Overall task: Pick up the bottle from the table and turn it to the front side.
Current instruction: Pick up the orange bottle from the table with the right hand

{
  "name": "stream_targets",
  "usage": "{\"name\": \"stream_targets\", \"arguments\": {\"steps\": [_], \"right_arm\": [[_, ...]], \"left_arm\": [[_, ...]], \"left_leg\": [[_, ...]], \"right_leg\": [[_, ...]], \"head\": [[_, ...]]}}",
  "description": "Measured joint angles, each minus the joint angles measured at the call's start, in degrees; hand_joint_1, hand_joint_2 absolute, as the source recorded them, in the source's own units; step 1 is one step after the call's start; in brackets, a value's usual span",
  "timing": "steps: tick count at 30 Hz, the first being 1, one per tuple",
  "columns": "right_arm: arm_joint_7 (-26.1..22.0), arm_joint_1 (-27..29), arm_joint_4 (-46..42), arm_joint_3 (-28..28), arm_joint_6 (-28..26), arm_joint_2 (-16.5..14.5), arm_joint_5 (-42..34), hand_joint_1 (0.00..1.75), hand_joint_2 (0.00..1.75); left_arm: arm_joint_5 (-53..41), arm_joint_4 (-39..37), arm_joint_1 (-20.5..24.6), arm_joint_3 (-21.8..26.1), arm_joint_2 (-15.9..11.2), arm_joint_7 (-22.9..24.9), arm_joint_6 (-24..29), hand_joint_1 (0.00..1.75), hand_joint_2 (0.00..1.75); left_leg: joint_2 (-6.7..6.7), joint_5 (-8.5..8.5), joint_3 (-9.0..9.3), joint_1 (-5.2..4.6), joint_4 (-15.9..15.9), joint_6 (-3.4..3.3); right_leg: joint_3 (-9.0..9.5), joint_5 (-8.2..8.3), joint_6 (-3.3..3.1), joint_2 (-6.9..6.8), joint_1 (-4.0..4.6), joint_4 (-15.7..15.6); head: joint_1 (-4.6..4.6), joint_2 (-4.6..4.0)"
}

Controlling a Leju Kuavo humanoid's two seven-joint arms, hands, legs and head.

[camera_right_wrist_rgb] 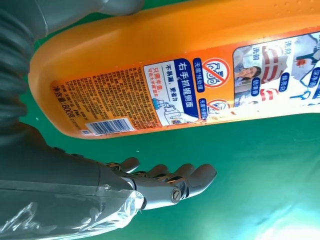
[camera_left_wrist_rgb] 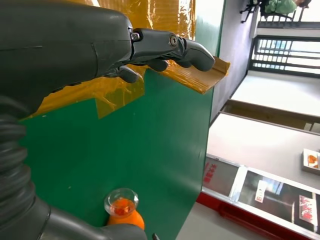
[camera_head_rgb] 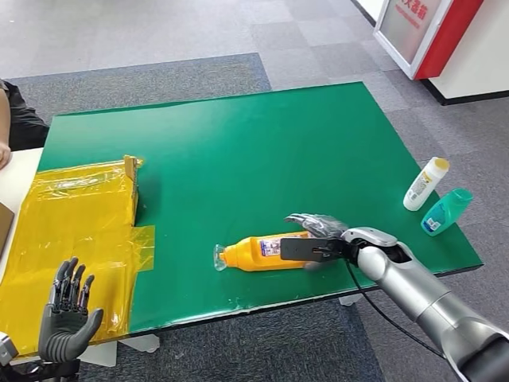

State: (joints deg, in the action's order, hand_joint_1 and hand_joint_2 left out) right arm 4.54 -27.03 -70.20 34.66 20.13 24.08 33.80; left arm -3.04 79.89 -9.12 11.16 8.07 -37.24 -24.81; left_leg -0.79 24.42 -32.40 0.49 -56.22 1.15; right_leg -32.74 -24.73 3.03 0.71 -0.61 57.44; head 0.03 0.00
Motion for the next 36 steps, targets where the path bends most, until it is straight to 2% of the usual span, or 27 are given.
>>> {"name": "stream_targets", "arguments": {"steps": [11, 13, 15, 17, 29, 36], "right_arm": [[1.3, 0.1, 0.9, 1.9, -0.8, 1.1, 1.5, 0.00, 1.75], [1.4, 0.2, 1.2, 2.1, -0.8, 1.3, 1.9, 0.38, 1.75], [1.4, 0.2, 1.4, 2.3, -0.6, 1.5, 2.0, 1.25, 1.75], [1.4, 0.2, 1.5, 2.5, -0.3, 1.7, 2.1, 1.75, 1.75], [0.9, -0.2, 1.6, 3.2, -0.5, 2.5, 2.5, 1.75, 1.75], [0.3, 2.3, -2.9, 1.7, -7.9, 2.5, 5.0, 1.75, 1.75]], "left_arm": [[0.0, 0.0, 0.0, 0.0, 0.0, -0.2, 0.0, 0.00, 1.75], [0.0, 0.0, 0.0, 0.0, 0.0, -0.2, 0.0, 0.00, 1.75], [0.0, 0.0, 0.0, 0.0, -0.1, -0.2, 0.0, 0.00, 1.75], [0.0, 0.0, 0.0, 0.0, -0.1, -0.2, 0.0, 0.00, 1.75], [0.0, 0.0, 0.1, 0.0, -0.2, -0.2, 0.2, 0.00, 1.75], [-0.2, 0.4, -0.6, 0.2, -0.1, -0.3, 0.3, 0.00, 1.75]], "left_leg": [[0.00, 0.00, -0.01, 0.00, 0.0, 0.00], [0.00, 0.00, -0.01, 0.00, 0.0, 0.00], [0.00, 0.00, -0.01, 0.00, 0.0, 0.00], [0.00, 0.00, -0.01, 0.00, 0.0, 0.00], [0.00, -0.01, -0.01, 0.00, 0.0, 0.00], [0.00, -0.01, -0.03, 0.00, 0.0, 0.01]], "right_leg": [[-0.02, 0.00, 0.00, 0.00, 0.00, 0.0], [-0.03, 0.00, 0.00, 0.00, 0.00, 0.0], [-0.03, 0.00, 0.00, 0.00, 0.00, 0.0], [-0.03, 0.00, 0.00, 0.00, 0.00, 0.0], [-0.01, 0.02, 0.02, 0.00, 0.00, 0.0], [-0.03, 0.02, 0.01, 0.00, 0.00, 0.0]], "head": [[-0.01, 0.00], [-0.01, 0.00], [-0.01, 0.00], [0.00, 0.00], [0.00, 0.00], [0.00, 0.00]]}}
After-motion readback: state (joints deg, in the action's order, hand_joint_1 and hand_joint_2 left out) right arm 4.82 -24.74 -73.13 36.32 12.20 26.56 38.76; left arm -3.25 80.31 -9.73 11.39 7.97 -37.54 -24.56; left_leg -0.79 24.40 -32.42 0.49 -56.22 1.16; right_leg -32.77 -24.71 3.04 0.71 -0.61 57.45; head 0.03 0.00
